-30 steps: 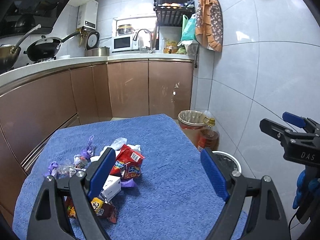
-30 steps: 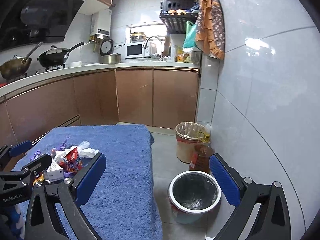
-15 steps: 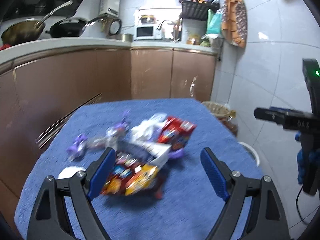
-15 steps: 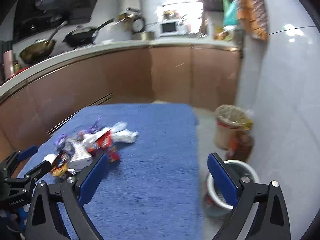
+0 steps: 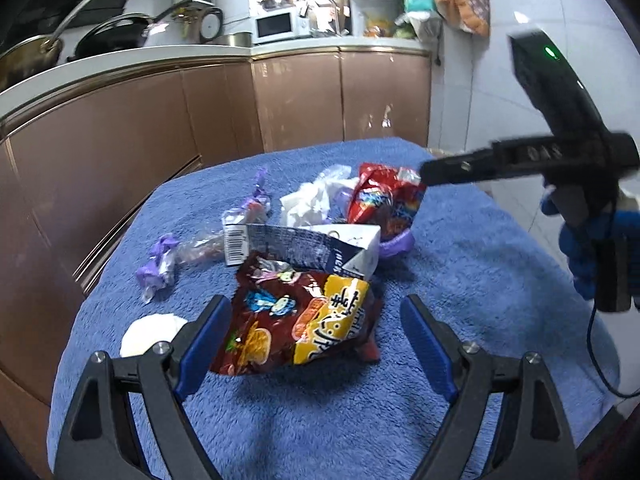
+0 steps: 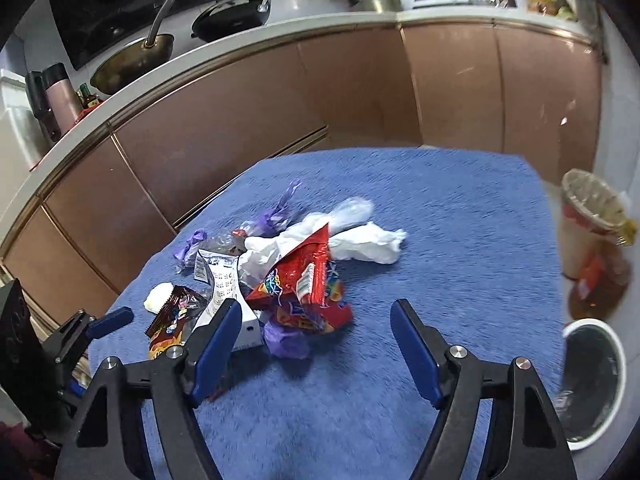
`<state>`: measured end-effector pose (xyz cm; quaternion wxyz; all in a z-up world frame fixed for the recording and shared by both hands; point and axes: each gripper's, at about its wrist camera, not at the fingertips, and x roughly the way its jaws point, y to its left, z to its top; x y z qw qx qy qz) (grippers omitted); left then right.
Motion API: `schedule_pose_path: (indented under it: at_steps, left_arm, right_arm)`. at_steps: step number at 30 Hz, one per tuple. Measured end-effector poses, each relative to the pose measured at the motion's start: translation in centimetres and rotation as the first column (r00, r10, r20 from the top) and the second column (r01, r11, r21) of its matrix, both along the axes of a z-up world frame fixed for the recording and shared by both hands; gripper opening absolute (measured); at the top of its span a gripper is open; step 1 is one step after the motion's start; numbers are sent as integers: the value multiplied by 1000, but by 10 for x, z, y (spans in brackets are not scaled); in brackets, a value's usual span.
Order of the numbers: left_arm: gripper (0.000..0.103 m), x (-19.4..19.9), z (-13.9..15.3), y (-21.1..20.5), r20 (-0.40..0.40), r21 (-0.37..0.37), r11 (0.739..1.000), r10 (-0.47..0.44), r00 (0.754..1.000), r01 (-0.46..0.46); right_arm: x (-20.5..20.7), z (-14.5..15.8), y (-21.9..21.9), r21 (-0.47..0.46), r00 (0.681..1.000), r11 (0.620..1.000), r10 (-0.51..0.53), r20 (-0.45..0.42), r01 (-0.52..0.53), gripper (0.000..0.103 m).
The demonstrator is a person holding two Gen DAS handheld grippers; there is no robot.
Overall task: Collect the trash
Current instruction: 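Grasp the yellow snack bag with the left tool while the right tool grasps the red wrapper, then carry both wrappers to the steel bin and open both tools over it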
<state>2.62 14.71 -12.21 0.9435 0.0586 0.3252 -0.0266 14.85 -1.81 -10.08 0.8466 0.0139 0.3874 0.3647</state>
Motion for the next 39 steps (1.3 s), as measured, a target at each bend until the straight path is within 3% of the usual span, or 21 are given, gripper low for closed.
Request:
schedule_pose_path:
  at_steps: [4,6,7,13,15,18,26,34,39]
  left_arm:
    - [83,10,-16,-6,-44,38,999,-16,999,18]
    - [65,15,-24,-5,-73,27,999,-18,997,20]
    - [61,17,-28,-3,-83,18,1000,-15,996,16]
    - [51,14,-28,7,-85,-34,999,-5,996,3]
    - [47,11,-25,11,-83,-52,999,-5,997,0]
    - [43,3,-20,11,-70,-59,998,1,998,-5]
    - [40,-25,2,14,-22,-71,997,25,999,-27]
    - [39,-56,34,10,25,-88,994,66,998,-63]
    - [39,-59,56,-11,55,-126,992,11,998,-4]
  right_arm:
    - [14,-11,11,15,999,999,35,-28,-35,71]
    - [20,-14,17,15,998,998,54,-33,-53,65]
    - [23,-16,20,13,998,998,60,-35,-60,62]
    - [31,-25,26,16,994,995,96,-53,-95,34]
    - [29,-26,27,16,993,994,108,-54,-107,21]
    - [21,-24,28,-2,992,992,123,-37,-123,14]
    - [-5,-3,15,-15,994,994,109,18,-109,10]
    - [-40,24,-15,35,995,997,62,75,-65,10]
    - [-59,42,-55,86,993,996,-14,115,4,10]
